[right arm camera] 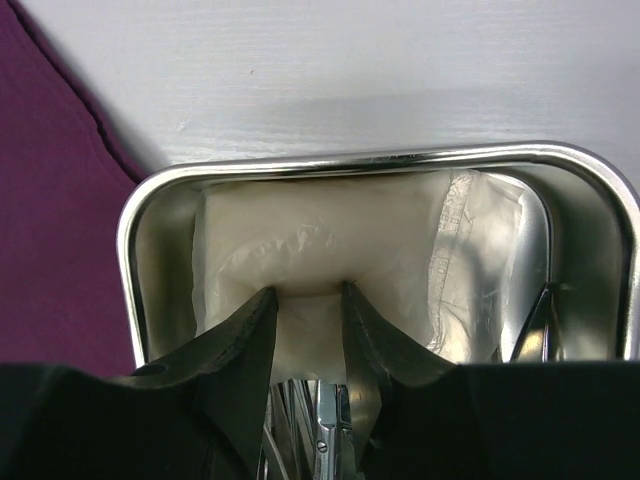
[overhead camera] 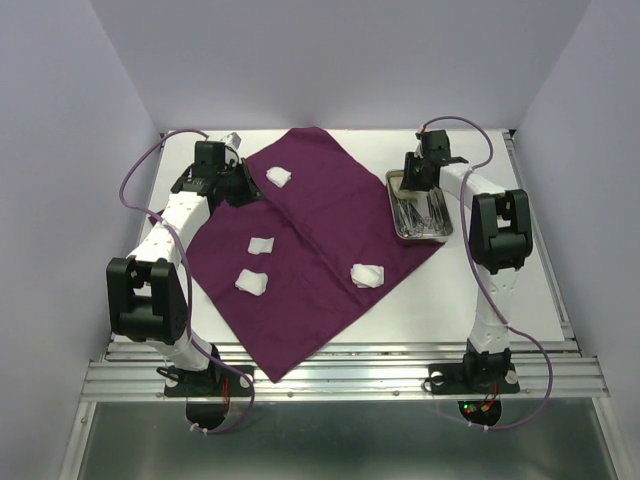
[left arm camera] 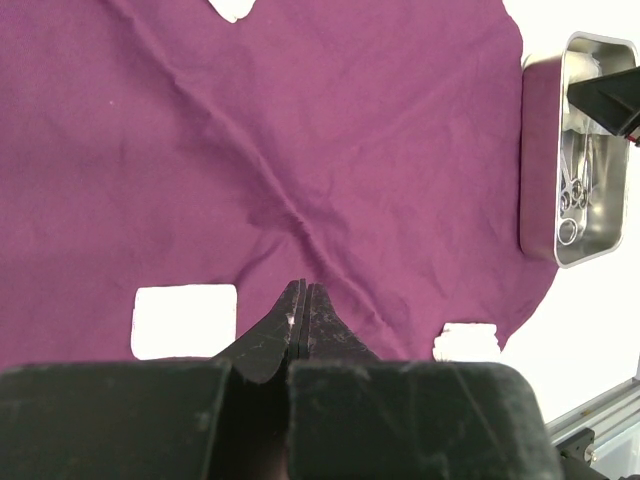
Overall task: Prepare the surgical pack
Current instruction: Place the medical item in the container, then adjust the medical item in the surgical kit.
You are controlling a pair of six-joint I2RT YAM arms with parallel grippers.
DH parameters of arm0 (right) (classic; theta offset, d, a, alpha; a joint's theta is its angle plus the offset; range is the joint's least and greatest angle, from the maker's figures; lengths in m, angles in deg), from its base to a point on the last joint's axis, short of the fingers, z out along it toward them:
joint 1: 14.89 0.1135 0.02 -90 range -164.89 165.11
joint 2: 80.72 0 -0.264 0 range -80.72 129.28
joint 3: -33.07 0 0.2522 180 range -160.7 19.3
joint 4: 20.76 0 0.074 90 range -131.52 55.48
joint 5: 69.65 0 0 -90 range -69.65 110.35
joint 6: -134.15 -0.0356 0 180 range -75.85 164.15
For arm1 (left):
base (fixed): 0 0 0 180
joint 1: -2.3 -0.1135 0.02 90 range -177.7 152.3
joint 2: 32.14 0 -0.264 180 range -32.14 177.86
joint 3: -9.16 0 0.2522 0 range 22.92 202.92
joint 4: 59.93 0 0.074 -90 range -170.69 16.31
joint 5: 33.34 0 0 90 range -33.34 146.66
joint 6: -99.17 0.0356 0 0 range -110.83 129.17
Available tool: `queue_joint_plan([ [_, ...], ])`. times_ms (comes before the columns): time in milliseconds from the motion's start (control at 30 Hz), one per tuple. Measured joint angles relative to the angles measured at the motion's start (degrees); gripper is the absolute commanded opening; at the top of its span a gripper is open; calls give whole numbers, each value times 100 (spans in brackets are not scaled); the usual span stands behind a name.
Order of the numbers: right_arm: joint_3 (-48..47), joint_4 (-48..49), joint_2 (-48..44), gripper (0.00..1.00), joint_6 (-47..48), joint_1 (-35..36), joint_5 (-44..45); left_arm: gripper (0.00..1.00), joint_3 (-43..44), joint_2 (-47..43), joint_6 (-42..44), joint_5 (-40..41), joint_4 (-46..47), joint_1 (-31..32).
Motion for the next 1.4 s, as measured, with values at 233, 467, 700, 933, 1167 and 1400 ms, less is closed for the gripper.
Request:
queue_joint_plan([
  [233,133,168,-33,40,-7,109,400,0,0,0,2,0,0,0],
  [467,498,229,-433,52,-55,109,507,0,0,0,0,-4,0,0],
  [700,142,122,-1023,58,-63,109,531,0,0,35,-22,7,0,0],
  [933,144,140,-1762,59,-157,243,560,0,0,52,-44,70,0,0],
  [1167,1016,273,-2444,61,-518,1528,855,0,0,170,-107,627,-83,2],
  [1400,2000,201,-2492,63,-835,2863,1139,5,-227,118,-138,1154,-103,0],
])
